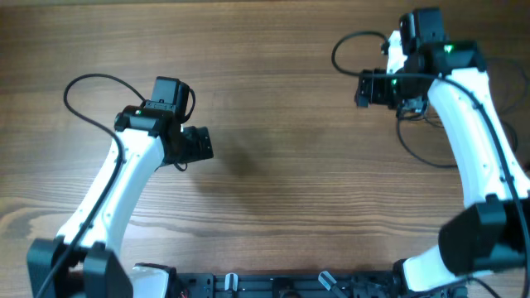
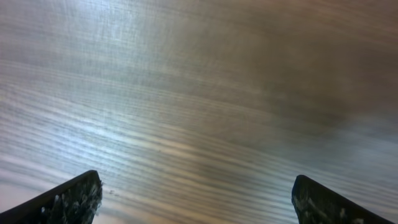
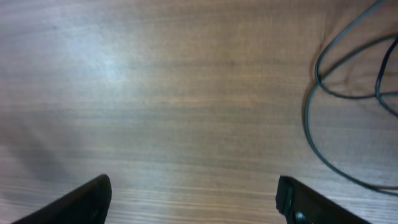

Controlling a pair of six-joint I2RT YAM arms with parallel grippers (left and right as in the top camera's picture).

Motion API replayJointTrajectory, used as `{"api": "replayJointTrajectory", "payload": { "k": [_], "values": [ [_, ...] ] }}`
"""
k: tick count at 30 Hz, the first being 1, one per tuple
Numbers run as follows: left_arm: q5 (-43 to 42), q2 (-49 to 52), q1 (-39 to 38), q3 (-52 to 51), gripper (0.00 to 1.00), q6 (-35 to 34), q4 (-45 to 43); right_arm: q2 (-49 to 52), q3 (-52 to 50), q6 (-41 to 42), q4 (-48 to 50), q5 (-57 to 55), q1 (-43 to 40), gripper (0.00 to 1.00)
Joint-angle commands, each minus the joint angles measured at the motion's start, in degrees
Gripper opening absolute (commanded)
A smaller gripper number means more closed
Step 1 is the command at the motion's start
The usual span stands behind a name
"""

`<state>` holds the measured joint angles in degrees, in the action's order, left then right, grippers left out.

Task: Untangle cables

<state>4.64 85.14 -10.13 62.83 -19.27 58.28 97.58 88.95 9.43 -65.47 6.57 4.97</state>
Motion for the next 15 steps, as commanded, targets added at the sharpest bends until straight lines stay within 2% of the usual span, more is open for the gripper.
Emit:
{"api": "replayJointTrajectory", "payload": {
  "k": [1,4,7,9,15],
  "values": [
    [-0.09,-7.98,-2.47,-2.89,1.0,0.7,-3.61,-9.88,-9.51,1.49,5.44,-1.62,0.33,0.88],
    [-0.07,-15.74,-5.03,-9.03,1.0,1.18,-10.29,-17.99,-18.47,1.46,12.13,-1.64,0.33,0.88],
    [0.15,-24.28,-6.62,-15.04,1.0,2.36,-16.35,-25.79,-25.31,1.33,17.57,-1.64,0.33,0.99],
    [0.22,-30.53,-6.51,-17.94,1.0,2.25,-18.93,-31.36,-29.03,1.22,20.61,-1.88,0.33,1.0],
    [3.8,-40.48,-5.46,-19.54,1.0,2.12,-19.96,-39.47,-31.87,1.22,22.29,-1.86,0.33,1.0]
  ]
}}
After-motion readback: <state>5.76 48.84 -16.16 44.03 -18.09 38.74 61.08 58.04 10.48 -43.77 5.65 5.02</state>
